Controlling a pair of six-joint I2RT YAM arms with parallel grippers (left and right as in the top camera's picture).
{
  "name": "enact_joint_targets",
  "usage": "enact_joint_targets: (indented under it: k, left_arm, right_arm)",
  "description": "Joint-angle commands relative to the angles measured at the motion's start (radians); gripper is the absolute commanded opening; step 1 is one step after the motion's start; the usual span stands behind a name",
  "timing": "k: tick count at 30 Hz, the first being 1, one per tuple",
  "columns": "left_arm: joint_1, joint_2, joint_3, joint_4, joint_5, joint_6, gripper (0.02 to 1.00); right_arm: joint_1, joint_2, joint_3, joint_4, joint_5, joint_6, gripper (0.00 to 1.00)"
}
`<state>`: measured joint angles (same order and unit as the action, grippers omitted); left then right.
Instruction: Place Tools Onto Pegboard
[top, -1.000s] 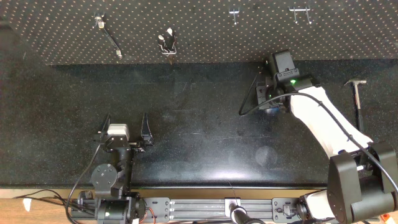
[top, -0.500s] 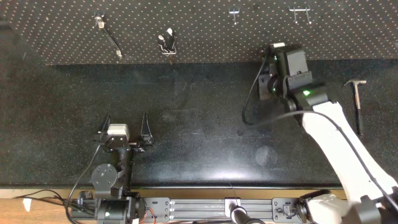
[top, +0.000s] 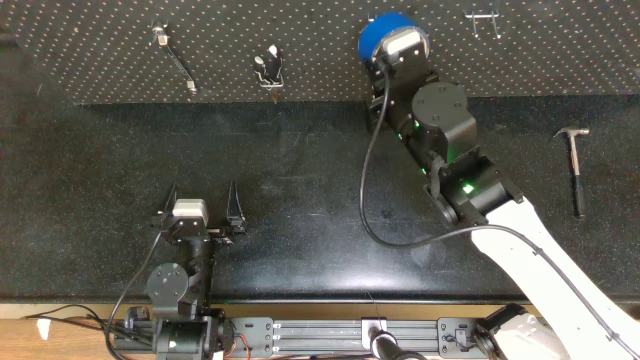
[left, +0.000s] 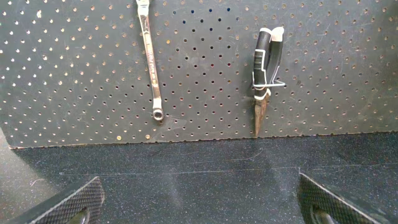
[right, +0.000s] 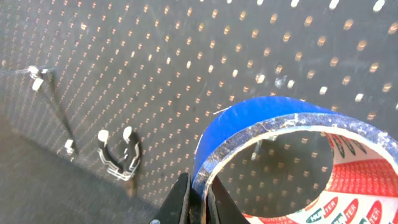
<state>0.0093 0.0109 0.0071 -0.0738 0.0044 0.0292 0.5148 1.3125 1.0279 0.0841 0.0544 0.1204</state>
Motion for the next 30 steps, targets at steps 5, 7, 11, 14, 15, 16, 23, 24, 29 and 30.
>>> enact_joint_targets:
  k: [5,7,11,14,15,16,23,24,29,30]
  left_arm:
    - [-0.003,-0.008,-0.002,-0.006,0.007,0.012,0.996]
    - [-0.003,-0.008,-0.002,-0.006,0.007,0.012,0.996]
    - [-0.003,-0.008,-0.002,-0.006,0.007,0.012,0.996]
    - [-0.003,-0.008,-0.002,-0.006,0.007,0.012,0.996]
    - [-0.003,-0.008,-0.002,-0.006,0.007,0.012,0.996]
    - [-0.003,-0.008,-0.002,-0.006,0.007,0.012,0.996]
    - [-0.003,-0.008,-0.002,-0.006,0.007,0.012,0.996]
    - [-0.003,-0.008,-0.002,-0.006,0.007,0.012,0.996]
    - [-0.003,-0.008,-0.002,-0.006,0.007,0.012,0.996]
    - [-0.003,-0.008,-0.002,-0.006,0.007,0.012,0.996]
  right_arm:
    - [0.006,0.187,0.018,0.105,0.075,-0.032,0.073]
    - [0.005,0.204,0.018,0.106,0.097,-0.037,0.073]
    - [0.005,0.248,0.018,0.138,0.096,-0.055,0.075]
    - [0.005,0.3,0.018,0.197,0.095,-0.055,0.073]
    - [0.005,0.304,0.018,0.199,0.095,-0.055,0.075]
    - [0.005,0.308,0.018,0.202,0.095,-0.055,0.075]
    - [0.005,0.243,0.018,0.171,0.031,-0.055,0.917]
    - [0.005,0.201,0.018,0.12,0.032,-0.055,0.925]
    - [-0.08,-0.013,0.018,-0.235,0.031,-0.055,0.93]
    - [-0.105,-0.045,0.018,-0.314,0.031,-0.055,0.932]
